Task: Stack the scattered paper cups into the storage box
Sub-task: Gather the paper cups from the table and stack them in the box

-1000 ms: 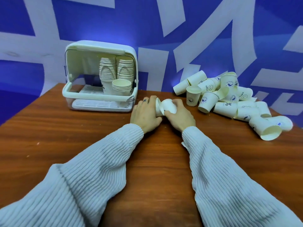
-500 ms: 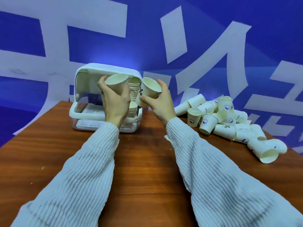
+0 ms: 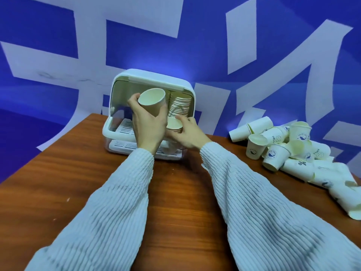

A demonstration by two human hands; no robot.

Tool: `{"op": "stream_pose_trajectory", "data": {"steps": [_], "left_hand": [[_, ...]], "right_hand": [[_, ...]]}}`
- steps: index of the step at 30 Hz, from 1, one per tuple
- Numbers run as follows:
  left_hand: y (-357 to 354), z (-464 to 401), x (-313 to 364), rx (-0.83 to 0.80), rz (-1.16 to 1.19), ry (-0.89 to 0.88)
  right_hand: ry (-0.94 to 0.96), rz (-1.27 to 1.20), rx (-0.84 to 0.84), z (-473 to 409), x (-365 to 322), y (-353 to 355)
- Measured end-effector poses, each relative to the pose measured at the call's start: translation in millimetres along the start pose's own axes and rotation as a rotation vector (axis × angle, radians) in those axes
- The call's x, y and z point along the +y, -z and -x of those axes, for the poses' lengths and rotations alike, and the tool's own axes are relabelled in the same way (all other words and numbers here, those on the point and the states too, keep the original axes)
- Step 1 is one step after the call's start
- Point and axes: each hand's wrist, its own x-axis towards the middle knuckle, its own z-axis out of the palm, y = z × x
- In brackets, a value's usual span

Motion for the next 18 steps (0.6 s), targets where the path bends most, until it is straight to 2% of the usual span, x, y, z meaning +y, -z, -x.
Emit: {"op": "stream_pose_trajectory", "data": {"steps": [5,8,11,16,18], "left_hand": [[-1.8,-1.9,-0.3,-0.049,-0.051,-0.053],[-8.3,-3.6,-0.2,-0.168,-0.146,-0.123],[-15.6,-8.3,-3.9,-0.257,-0.366,-0.142],[-14.7,-4.6,-20.0,-0.440,-0.915,-0.192],[-14.9,-1.0,-26.3,-0.495,-1.053,-0.226]], "right_hand": [[0.023,0.085,0.014,0.5,1.6,0.2],[0.035,0.042,0.036,4.3,2.7,1.0],[0.042,-0.068,0.040,7.1,4.6,-0.9],[0.022,-0.353,0.084,16.1,20.2,-0.7],[0.015,-0.423,0.130,33.1,31.3,1.9]]}}
